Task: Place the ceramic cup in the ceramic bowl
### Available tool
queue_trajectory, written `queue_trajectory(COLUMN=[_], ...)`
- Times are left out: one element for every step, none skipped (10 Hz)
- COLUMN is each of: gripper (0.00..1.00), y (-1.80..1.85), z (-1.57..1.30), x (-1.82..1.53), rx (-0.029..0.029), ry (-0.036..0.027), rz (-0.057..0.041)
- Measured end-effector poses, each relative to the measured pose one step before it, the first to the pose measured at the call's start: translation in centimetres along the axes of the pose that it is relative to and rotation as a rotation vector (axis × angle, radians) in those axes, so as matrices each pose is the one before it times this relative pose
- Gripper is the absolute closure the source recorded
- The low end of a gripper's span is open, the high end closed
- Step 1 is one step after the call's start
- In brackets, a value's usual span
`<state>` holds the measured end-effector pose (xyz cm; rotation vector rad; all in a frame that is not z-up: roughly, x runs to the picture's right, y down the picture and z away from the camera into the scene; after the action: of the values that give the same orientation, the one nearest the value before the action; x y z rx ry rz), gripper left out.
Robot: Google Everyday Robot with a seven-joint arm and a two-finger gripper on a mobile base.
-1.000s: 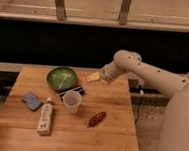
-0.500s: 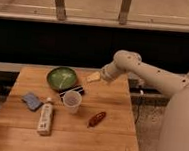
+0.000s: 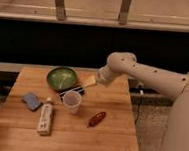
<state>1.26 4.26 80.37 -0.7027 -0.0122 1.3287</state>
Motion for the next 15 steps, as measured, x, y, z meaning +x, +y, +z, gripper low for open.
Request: queue_trajectory(gripper=[0.2,0.2,0.2,0.2,0.2,0.2,0.2,0.2,0.2,0.2,0.2,0.2,0.2,0.2,0.2], y=[0.616,0.067,0.063,0.129,0.533,0.502,0.423,0.328,0.327,0.332,0.554,0.356,0.16,0.103,0.187], z=[-0.146,-0.104,-0.083,0.029,0.293,0.56,0.645,0.686,0.645,0.5,0.788,0.601,0.615,0.538,1.016], x=[0.48,0.264,0.195,0.123,0.13,0.084,0.107,0.223,0.311,0.222,0.238,0.153,0.206,0.191,0.307], rx=[0.00259,0.00093,-0.00133,-0.00243,-0.00082,0.00881,0.00054,-0.00029,-0.00137,-0.00177,-0.00478,-0.00548,-0.0057,-0.00566,-0.00866], ry=[0.00516,0.00284,0.0014,0.00215,0.00828,0.01306,0.01243,0.01513,0.01718,0.01329,0.01862,0.01374,0.01449,0.01285,0.02217], rz=[-0.01296,-0.00226,-0.00095,-0.00549,-0.01452,-0.00292,-0.00206,-0.0008,-0.00156,-0.00334,-0.00627,-0.00329,0.00108,0.00246,-0.0007])
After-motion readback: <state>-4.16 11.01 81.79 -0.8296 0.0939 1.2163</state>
